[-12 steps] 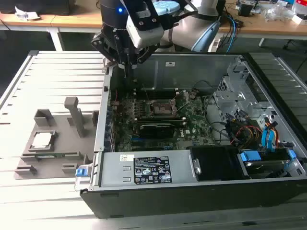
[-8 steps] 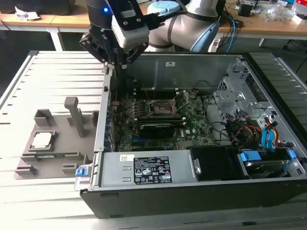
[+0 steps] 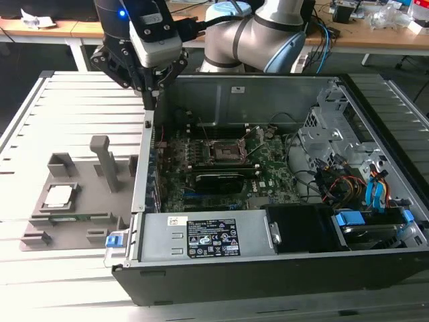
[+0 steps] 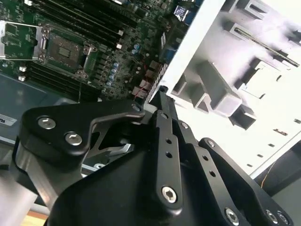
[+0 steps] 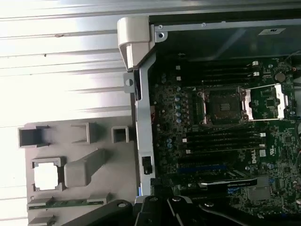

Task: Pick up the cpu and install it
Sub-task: 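Reach for the cpu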

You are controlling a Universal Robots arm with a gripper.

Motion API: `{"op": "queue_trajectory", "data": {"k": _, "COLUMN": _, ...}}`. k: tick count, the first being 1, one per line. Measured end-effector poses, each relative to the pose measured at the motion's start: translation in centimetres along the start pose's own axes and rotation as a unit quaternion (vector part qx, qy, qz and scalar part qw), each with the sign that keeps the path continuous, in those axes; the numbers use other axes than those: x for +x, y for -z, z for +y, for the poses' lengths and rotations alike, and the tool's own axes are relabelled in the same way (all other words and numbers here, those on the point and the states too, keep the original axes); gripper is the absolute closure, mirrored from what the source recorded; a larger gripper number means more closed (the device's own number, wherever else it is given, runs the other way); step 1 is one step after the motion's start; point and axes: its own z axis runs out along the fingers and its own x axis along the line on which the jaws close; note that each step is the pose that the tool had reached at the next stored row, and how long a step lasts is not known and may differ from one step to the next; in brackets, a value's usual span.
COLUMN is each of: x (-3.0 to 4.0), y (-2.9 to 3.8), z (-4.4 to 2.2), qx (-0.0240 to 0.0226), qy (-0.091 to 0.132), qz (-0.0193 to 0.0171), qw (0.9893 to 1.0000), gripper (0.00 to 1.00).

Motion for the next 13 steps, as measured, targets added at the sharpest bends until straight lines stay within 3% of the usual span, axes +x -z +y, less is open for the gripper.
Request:
{"op": "queue_trajectory", "data": {"k": 7, "x": 1.81, "y": 0.03, "z": -0.14, "qx": 0.0001, "qy": 0.000, "qz": 0.0000, "qw": 1.0000, "gripper": 0.89}}
{"op": "queue_trajectory", "data": {"k": 13, "x": 2.91, "y": 0.03, "z": -0.22, "qx": 0.0003, "qy": 0.000, "qz": 0.0000, "qw": 1.0000, "gripper": 0.89}}
